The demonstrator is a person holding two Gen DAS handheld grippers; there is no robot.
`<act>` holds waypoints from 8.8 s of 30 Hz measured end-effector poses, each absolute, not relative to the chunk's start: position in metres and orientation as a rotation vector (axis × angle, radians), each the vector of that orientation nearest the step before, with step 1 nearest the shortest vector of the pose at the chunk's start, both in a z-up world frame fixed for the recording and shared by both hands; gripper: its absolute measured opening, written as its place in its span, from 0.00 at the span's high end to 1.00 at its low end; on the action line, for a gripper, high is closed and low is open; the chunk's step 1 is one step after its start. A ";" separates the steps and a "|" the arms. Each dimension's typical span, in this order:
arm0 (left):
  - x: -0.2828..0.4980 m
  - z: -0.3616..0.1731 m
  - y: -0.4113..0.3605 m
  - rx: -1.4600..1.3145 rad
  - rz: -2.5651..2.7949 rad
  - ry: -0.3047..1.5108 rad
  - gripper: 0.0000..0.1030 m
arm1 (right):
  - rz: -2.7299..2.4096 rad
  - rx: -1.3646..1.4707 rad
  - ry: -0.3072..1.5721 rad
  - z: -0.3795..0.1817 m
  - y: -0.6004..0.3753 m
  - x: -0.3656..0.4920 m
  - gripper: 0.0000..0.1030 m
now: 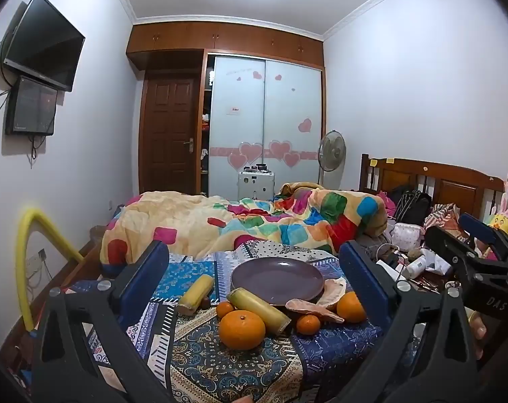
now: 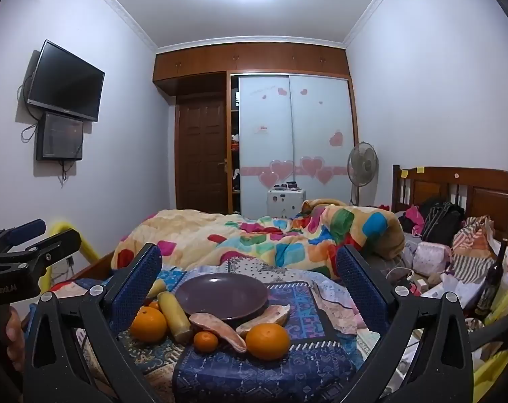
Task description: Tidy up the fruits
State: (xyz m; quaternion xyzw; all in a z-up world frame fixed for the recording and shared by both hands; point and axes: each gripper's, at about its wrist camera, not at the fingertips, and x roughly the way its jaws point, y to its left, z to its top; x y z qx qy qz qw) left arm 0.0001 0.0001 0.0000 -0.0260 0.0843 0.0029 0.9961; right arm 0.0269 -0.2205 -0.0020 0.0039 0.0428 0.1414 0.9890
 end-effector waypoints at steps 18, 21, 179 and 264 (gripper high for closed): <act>0.000 0.001 -0.002 -0.040 0.000 0.156 0.00 | 0.289 -0.001 0.082 -0.004 -0.209 0.027 0.00; -0.003 0.004 -0.001 -0.038 0.004 0.155 0.00 | 0.293 0.001 0.082 -0.004 -0.206 0.027 0.00; 0.167 -0.059 0.015 -0.029 -0.076 0.541 0.34 | 0.389 -0.047 0.442 -0.052 -0.202 0.158 0.38; 0.255 -0.051 0.045 0.033 -0.069 0.707 0.17 | 0.486 -0.205 0.627 -0.046 -0.131 0.244 0.29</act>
